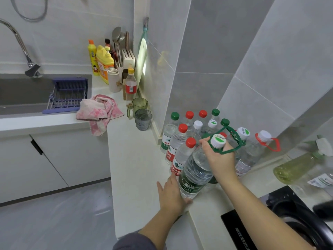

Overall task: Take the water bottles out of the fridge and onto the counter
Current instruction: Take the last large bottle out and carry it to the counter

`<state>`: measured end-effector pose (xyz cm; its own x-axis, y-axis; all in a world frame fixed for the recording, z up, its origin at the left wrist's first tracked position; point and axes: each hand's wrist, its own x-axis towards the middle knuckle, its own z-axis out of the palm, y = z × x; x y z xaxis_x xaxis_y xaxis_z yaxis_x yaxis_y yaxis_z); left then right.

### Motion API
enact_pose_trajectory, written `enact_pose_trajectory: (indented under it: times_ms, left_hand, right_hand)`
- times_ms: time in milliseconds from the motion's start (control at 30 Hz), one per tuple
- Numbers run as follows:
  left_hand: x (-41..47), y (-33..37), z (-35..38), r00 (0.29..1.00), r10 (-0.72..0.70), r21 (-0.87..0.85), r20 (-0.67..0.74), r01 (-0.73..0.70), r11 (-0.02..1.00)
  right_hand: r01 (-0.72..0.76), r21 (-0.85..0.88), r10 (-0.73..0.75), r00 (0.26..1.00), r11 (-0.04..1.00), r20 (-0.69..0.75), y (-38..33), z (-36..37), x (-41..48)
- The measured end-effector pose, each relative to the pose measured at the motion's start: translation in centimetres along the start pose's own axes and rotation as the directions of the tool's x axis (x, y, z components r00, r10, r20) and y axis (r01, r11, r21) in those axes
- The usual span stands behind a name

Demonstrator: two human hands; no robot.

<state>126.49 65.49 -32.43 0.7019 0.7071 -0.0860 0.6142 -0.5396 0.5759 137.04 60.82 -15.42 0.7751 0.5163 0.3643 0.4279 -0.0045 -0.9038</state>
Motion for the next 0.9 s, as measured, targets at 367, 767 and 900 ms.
enact_pose_trajectory:
  times_ms: [367, 767, 900]
  left_hand:
    - [0.2, 0.8, -1.0, 0.993, -0.058, -0.099, 0.105, 0.068, 0.993]
    - [0.2, -0.9, -4.5, 0.977, -0.005, 0.170, 0.211, -0.032, 0.985]
    - [-1.4, -2.3, -7.9, 0.993, 0.004, 0.202, 0.121, -0.028, 0.979]
  right_hand:
    - [-0.016, -0.011, 0.016, 1.000, 1.000, -0.024, 0.5, -0.1, 0.1]
    - [-0.074, -0.090, 0.076, 0.997, 0.993, 0.018, -0.5, -0.6, -2.3]
    - [-0.114, -0.246, 0.121, 0.993, 0.963, 0.012, -1.0, -0.7, -4.1]
